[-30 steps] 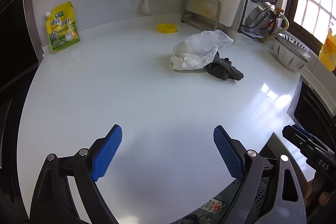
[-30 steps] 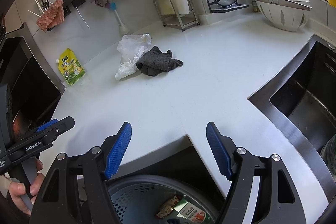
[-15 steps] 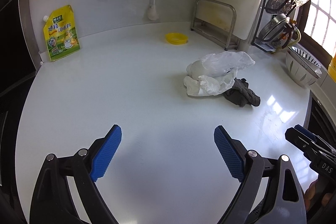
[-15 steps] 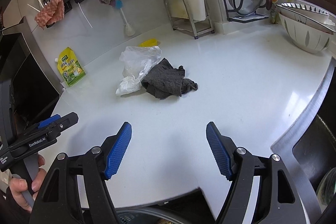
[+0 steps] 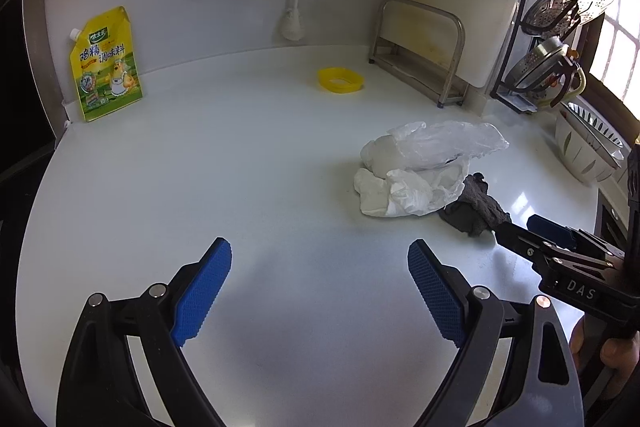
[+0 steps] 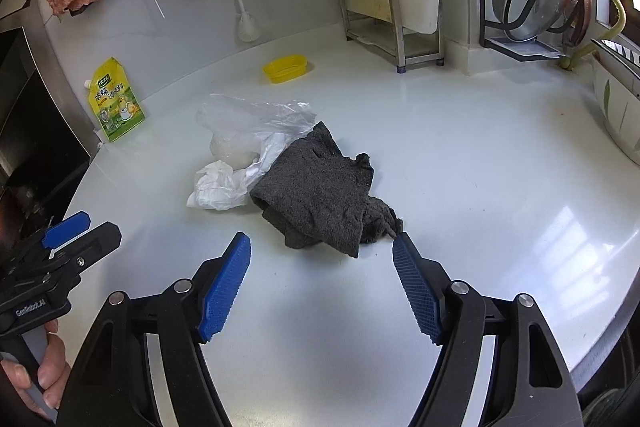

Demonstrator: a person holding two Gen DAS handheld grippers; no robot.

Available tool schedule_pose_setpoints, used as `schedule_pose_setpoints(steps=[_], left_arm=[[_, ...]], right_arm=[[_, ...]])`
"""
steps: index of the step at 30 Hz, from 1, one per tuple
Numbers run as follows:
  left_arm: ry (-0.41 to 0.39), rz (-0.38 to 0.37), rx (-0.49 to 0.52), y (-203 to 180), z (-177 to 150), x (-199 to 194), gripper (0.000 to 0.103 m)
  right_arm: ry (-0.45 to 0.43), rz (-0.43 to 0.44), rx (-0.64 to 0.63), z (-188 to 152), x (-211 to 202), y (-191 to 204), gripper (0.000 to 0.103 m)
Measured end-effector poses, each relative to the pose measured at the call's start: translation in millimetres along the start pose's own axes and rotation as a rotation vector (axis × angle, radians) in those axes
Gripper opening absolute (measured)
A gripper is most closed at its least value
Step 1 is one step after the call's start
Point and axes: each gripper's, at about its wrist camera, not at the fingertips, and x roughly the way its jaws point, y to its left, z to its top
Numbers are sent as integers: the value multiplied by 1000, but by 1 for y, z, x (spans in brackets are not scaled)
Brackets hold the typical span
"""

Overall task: Collect trash
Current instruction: 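Grasp the dark grey cloth with the right tool while the left tool grasps the white tissue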

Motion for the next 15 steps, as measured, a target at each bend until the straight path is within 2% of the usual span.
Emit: schedule_pose_setpoints(steps=[11,15], left_arm=[[14,-10,-8,-3,2,12,88],[16,-16,2,-10,3,15,88]], right_arm=[[60,-36,-79,19,38,6,72],[49,-29,-85,23,42,6,70]])
